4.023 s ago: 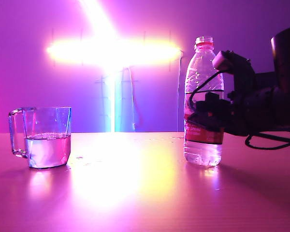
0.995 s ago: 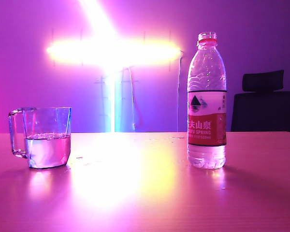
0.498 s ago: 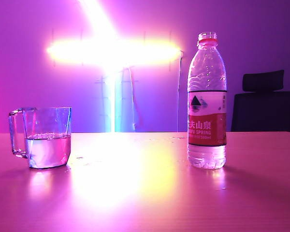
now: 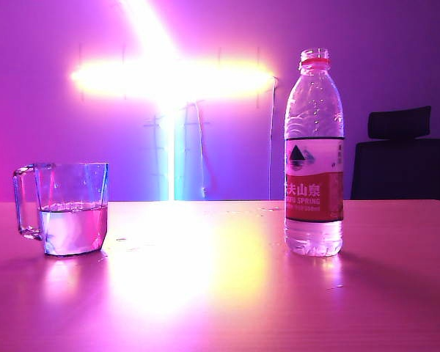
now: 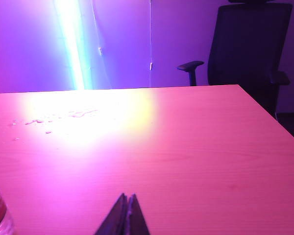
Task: Pick up the mineral water bottle on the table and pour water into the mug until it's half full.
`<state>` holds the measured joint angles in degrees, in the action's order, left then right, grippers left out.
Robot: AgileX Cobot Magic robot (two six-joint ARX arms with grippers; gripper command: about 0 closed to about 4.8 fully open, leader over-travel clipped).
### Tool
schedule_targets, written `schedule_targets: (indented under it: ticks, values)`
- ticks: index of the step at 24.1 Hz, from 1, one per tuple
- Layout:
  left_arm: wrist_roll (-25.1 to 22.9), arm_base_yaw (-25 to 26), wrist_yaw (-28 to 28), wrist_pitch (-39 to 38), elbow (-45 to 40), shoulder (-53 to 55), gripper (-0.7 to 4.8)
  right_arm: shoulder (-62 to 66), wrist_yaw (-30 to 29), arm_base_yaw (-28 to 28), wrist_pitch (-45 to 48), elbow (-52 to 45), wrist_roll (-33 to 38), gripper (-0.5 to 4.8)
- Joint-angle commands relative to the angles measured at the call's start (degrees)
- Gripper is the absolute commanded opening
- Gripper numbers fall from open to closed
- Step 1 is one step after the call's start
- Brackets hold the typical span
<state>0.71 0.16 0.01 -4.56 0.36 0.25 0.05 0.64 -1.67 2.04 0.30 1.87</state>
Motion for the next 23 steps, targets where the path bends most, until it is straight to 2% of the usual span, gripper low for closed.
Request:
schedule_targets:
  ticks: [1,23]
  values:
    - [-0.22,-0.07,0.2,0.35,0.15,0.09,-0.02,-0.07,0.48,0.2,1.18,-0.24,0.0,-0.06]
    - [-0.24,-0.07,0.22,0.35,0.15,0.09,-0.02,-0.07,0.7,0.15,1.14,-0.24,-1.03,-0.05]
